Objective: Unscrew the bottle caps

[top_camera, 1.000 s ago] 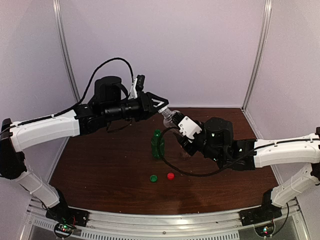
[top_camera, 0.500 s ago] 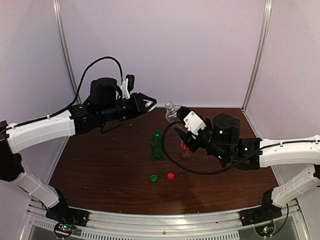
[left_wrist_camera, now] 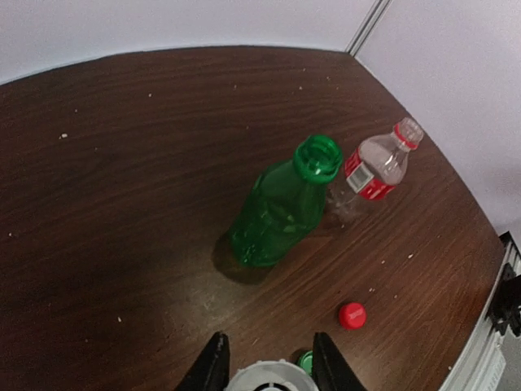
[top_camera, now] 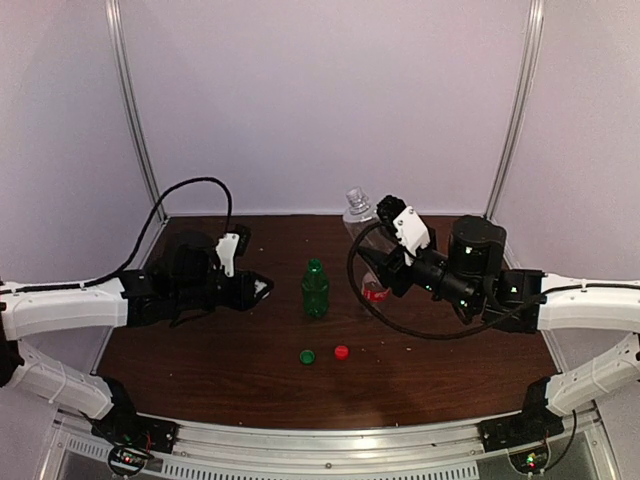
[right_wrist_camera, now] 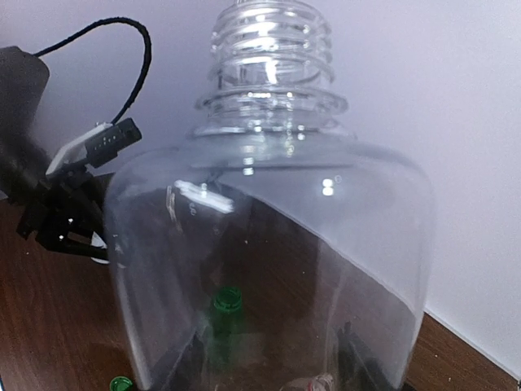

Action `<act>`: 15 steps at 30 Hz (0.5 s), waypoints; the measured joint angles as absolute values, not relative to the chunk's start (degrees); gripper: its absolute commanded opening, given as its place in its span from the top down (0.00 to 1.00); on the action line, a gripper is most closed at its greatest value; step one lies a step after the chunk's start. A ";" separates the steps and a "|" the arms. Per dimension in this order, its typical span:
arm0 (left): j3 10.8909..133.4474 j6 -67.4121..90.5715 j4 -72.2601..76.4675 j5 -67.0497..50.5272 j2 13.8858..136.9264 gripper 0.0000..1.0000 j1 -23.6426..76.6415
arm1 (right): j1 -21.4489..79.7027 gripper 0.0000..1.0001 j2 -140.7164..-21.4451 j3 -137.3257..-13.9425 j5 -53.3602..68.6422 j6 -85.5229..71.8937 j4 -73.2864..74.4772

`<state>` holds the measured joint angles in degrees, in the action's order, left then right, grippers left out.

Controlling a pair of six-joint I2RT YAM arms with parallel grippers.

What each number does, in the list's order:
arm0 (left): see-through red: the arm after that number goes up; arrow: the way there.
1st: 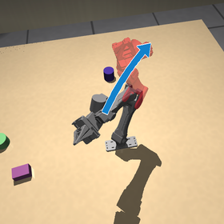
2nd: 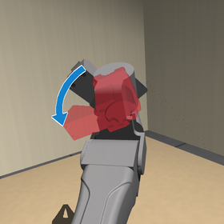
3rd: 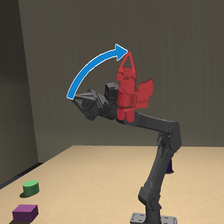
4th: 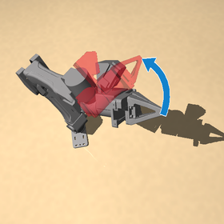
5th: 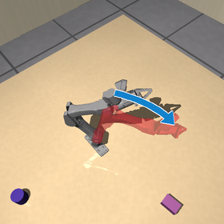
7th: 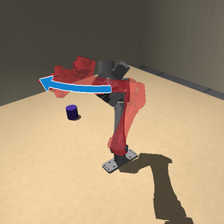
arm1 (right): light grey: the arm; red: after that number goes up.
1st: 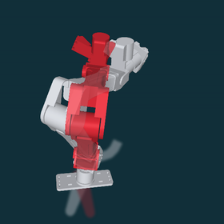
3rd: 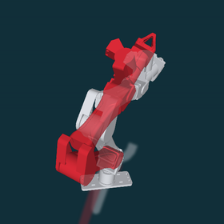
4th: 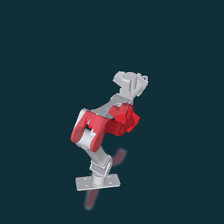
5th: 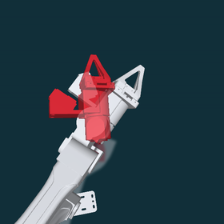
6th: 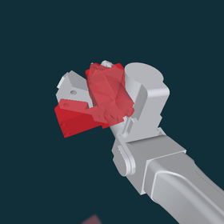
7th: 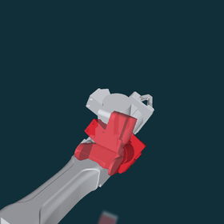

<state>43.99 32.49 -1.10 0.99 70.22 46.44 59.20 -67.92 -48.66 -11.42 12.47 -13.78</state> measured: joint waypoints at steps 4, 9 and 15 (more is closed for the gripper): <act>34.59 30.28 2.66 1.02 69.73 0.90 46.44 | 57.80 0.46 -67.94 -48.60 -7.70 9.98 -13.15; 27.14 29.08 7.60 1.02 71.05 0.88 46.44 | 56.51 0.46 -68.31 -48.60 -4.51 7.73 -12.91; 24.62 28.21 13.82 1.02 76.42 0.81 46.44 | 55.75 0.46 -69.52 -48.60 -2.22 5.58 -12.53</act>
<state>24.62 28.21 13.82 1.02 76.42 46.44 55.75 -69.52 -48.60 -2.22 5.58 -12.53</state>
